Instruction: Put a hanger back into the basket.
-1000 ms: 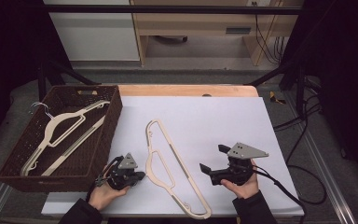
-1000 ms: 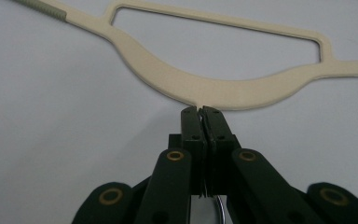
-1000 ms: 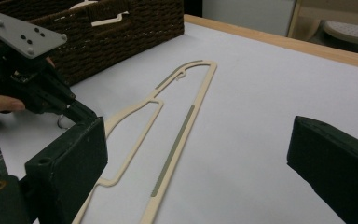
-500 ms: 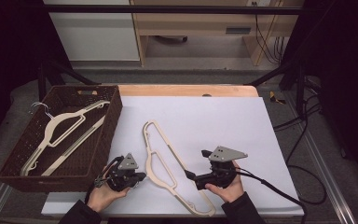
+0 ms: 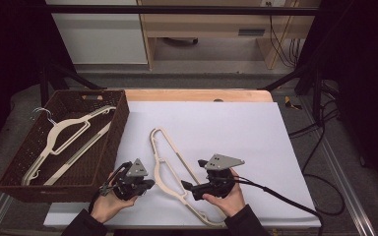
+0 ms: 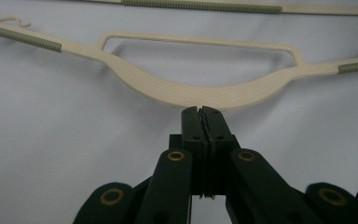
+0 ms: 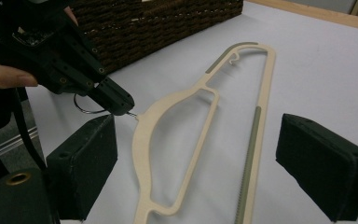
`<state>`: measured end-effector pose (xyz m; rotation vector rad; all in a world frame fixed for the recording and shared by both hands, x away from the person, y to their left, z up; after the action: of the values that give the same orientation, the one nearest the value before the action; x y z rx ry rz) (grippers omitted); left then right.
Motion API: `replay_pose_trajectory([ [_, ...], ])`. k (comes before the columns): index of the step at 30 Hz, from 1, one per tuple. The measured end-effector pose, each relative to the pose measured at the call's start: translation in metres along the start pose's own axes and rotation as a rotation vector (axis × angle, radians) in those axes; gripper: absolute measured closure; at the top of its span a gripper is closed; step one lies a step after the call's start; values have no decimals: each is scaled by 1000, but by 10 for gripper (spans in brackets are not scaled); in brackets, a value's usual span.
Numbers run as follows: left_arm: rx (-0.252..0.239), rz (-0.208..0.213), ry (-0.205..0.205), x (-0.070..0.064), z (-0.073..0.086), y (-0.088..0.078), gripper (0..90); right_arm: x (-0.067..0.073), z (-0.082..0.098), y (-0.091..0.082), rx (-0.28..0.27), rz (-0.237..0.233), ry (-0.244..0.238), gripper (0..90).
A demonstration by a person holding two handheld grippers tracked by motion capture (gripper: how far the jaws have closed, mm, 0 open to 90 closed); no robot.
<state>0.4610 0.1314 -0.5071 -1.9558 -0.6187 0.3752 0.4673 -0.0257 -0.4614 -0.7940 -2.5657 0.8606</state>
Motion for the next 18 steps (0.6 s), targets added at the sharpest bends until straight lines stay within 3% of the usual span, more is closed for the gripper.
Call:
replay_pose_trajectory([
  [9,25,-19,10,-3,-10,-8,886,14,-3,17,30,-29,-4,162],
  [18,30,-15,6,-3,-13,-12,886,27,5,45,114,-6,-29,207],
])
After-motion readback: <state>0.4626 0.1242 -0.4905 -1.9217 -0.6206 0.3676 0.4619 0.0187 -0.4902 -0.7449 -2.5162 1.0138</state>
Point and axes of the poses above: each handheld gripper's, and its own axes: y roughly forward along the jaws, z roughly out of its underside, x roughly to its left, the point moved 10 cm from there along y, roughly forward along the jaws, and after that the axes turned 12 degrees about x, right-handed, at the moved point
